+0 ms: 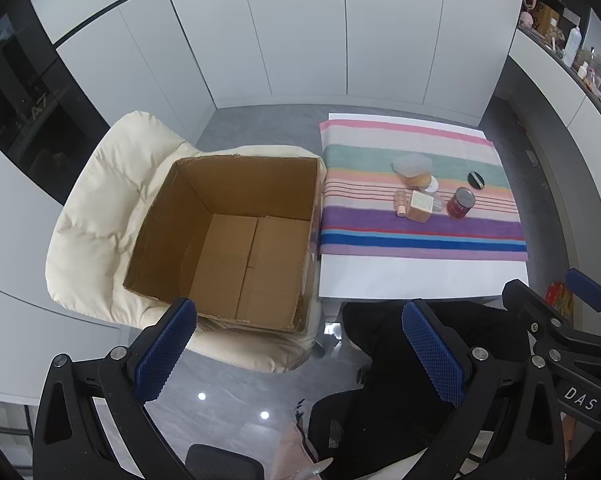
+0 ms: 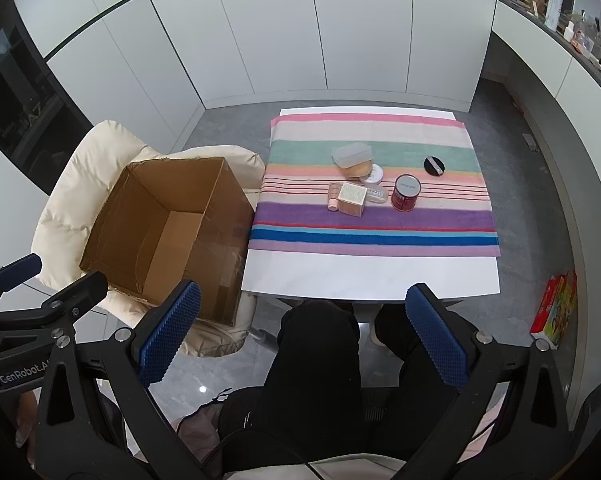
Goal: Organize objects
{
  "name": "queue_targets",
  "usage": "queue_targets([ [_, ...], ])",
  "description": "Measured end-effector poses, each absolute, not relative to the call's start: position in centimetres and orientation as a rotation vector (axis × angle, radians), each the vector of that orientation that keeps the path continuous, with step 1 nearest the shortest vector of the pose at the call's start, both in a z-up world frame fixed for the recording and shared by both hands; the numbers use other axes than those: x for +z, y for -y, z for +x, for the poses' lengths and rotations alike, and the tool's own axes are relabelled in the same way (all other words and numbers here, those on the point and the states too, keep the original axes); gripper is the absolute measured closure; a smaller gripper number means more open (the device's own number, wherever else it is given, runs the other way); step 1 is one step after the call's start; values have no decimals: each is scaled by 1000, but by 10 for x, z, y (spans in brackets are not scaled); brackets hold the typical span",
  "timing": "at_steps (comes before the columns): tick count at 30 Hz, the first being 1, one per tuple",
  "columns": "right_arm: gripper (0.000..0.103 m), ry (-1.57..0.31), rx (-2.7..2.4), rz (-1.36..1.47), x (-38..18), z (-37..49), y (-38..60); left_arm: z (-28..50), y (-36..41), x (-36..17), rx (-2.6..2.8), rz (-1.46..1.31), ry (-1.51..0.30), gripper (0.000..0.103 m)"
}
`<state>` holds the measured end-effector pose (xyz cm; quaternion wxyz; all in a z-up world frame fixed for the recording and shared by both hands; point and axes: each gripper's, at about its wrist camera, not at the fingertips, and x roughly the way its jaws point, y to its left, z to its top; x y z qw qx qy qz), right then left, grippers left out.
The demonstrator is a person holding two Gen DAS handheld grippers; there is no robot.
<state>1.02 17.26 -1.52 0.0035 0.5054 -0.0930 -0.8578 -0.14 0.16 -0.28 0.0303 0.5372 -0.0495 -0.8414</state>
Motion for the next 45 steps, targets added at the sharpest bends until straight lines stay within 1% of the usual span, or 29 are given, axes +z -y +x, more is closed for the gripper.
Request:
queue_targets([
  [4,0,336,-2681,1576,-25,13,-176,-1,-1,-2,-2602,1660,137,0],
  [45,0,320,-2671,1594,-26,10,-175,-1,-1,-3,-2615,1669,170,0],
])
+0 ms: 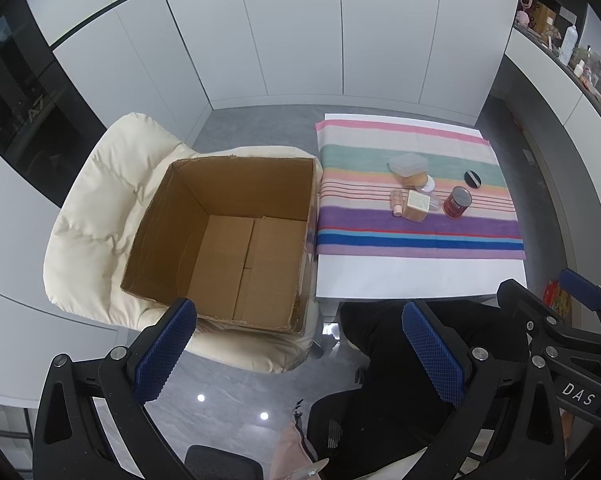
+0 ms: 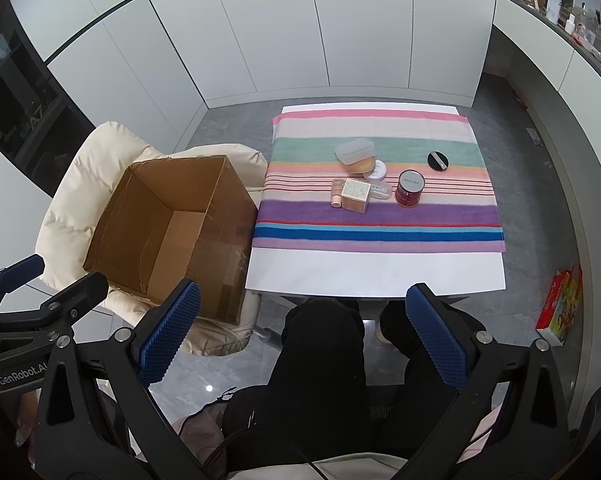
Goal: Organize objects
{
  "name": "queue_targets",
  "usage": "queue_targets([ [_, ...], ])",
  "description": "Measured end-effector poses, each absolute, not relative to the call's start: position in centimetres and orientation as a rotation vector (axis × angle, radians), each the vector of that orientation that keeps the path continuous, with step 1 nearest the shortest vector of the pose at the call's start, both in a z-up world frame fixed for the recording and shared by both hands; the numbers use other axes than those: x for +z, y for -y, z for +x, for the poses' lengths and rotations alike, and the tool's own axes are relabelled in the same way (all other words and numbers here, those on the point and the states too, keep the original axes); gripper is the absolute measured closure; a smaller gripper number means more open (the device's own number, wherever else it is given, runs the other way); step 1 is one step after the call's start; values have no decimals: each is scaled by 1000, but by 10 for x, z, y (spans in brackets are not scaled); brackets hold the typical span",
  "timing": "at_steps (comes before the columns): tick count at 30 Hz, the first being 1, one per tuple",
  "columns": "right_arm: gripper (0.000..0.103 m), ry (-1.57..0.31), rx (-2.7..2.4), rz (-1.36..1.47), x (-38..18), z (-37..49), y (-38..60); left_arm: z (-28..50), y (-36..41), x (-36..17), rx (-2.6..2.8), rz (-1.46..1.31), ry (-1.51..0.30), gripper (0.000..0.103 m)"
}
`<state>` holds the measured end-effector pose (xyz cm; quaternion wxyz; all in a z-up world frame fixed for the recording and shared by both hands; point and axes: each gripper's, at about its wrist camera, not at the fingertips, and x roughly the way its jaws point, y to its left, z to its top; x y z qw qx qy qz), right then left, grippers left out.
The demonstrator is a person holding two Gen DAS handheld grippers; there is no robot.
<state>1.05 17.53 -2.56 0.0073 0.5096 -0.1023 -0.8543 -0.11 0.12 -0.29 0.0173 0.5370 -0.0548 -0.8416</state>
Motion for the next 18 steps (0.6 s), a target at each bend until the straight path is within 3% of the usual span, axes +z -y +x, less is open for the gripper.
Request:
queue_targets([
  [18,0,335,-2646,1621,-35,5,-184,-6,-7,-16,-2616,1698,153,0],
])
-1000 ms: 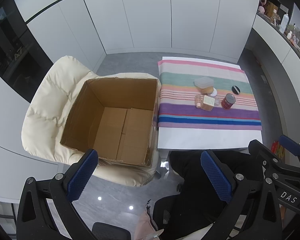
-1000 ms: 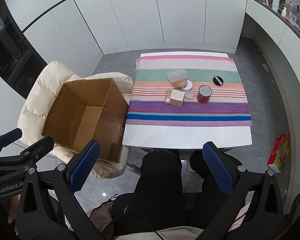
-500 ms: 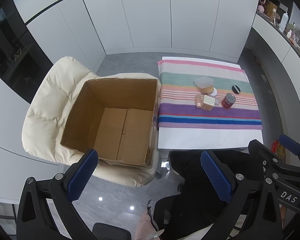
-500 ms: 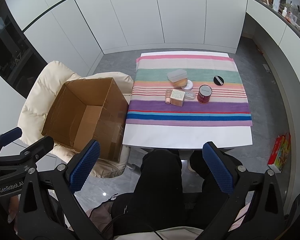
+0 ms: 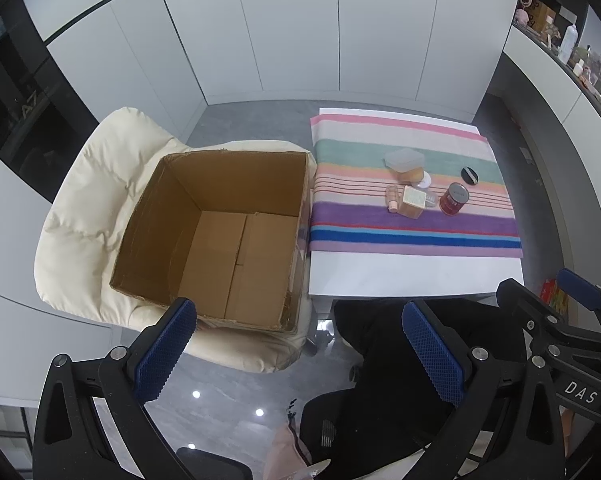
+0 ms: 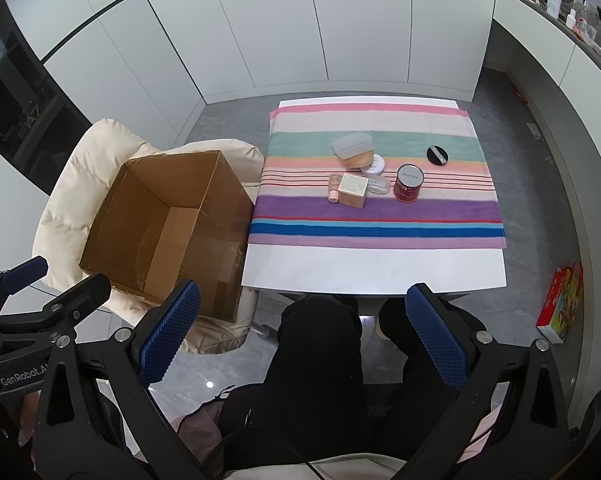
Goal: Organize objects
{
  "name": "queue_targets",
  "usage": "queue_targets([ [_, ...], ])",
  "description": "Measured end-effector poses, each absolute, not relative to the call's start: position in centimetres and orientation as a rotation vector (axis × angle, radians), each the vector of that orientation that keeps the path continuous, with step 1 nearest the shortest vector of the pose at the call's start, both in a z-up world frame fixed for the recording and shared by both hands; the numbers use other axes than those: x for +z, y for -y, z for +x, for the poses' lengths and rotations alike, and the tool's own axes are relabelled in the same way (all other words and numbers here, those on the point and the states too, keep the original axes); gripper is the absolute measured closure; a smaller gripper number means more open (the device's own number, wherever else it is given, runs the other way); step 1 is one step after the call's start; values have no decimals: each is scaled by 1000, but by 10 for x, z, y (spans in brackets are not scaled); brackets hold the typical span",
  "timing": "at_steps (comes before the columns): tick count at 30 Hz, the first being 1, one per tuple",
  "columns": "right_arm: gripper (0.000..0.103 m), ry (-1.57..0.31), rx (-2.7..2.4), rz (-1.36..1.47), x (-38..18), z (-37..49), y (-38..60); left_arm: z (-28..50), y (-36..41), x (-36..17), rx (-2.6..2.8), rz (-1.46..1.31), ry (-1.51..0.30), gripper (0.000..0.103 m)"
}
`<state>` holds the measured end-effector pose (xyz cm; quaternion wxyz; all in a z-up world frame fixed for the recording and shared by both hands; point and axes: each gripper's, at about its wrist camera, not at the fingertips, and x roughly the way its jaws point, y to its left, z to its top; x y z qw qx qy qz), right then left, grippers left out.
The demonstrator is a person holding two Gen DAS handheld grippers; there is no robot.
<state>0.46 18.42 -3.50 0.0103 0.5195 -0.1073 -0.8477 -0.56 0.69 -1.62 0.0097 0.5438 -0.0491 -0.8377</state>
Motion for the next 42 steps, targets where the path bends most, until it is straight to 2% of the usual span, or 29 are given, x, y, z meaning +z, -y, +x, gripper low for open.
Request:
queue_targets([
  [23,0,419,-2689,1577,-26,12,-237,-3,-62,-8,-2661,1644,201,0],
  [42,0,477,-2915,1536,-26,26,-353,-28,-151,-31,-2680,1699,228,0],
])
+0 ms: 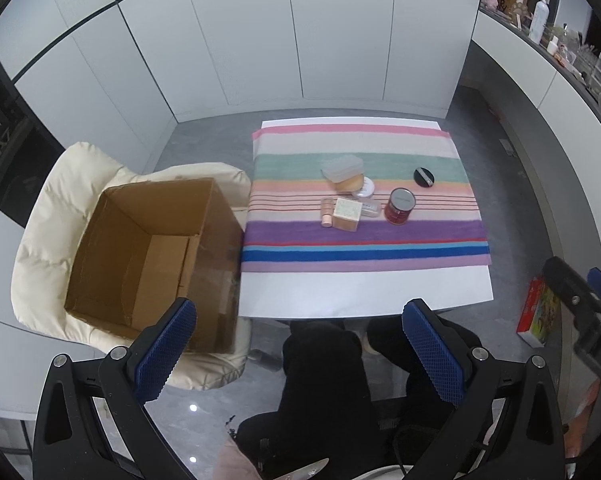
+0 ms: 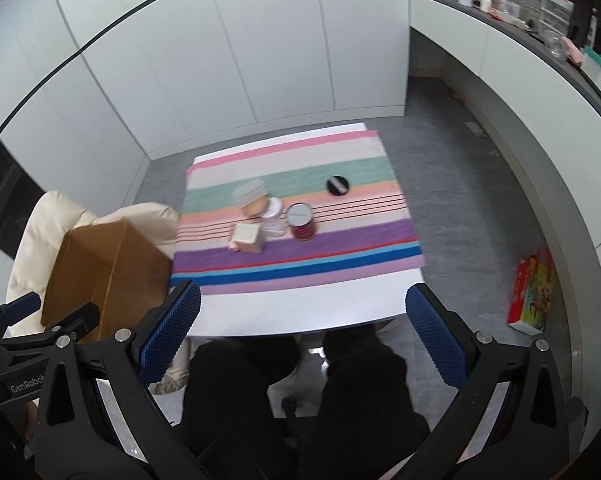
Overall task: Organize objects
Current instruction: 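Move both tools toward the cream box and the red can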
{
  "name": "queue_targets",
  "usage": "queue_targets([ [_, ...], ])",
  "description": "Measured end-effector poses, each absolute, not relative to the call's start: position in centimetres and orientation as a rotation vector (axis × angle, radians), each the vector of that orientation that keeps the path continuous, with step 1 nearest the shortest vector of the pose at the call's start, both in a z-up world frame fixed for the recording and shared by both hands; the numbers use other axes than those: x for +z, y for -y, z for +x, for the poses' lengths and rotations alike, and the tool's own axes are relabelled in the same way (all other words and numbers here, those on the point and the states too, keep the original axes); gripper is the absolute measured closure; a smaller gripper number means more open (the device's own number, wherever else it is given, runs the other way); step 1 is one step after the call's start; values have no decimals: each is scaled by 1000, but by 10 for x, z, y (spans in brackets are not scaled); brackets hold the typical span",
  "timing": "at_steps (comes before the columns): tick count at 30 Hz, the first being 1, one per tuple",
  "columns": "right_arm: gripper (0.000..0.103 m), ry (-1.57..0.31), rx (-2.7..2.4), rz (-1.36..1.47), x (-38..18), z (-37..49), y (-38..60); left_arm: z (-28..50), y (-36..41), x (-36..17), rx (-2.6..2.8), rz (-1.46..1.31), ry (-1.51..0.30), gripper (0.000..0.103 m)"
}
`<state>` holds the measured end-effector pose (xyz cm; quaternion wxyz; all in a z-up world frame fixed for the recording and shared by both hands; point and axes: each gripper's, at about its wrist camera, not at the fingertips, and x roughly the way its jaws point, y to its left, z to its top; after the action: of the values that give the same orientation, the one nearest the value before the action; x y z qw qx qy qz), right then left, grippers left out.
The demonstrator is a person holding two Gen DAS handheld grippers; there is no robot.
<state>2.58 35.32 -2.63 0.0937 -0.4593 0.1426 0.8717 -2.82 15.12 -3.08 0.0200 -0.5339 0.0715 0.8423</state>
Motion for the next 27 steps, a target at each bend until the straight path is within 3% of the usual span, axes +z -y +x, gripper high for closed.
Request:
queue_targets([
  [9,0,-480,2556,-1384,-44,17,-395,-49,-174,-47,2615,-1665,-53,0],
  [14,0,-479,2525,-1394,-56,13,-411,-60,-186,-65,2636,-1703,-136,0],
  [27,0,-531,2464,-1457,-88,-6,-429,-81,-190,-93,2588,-1719,-113,0],
])
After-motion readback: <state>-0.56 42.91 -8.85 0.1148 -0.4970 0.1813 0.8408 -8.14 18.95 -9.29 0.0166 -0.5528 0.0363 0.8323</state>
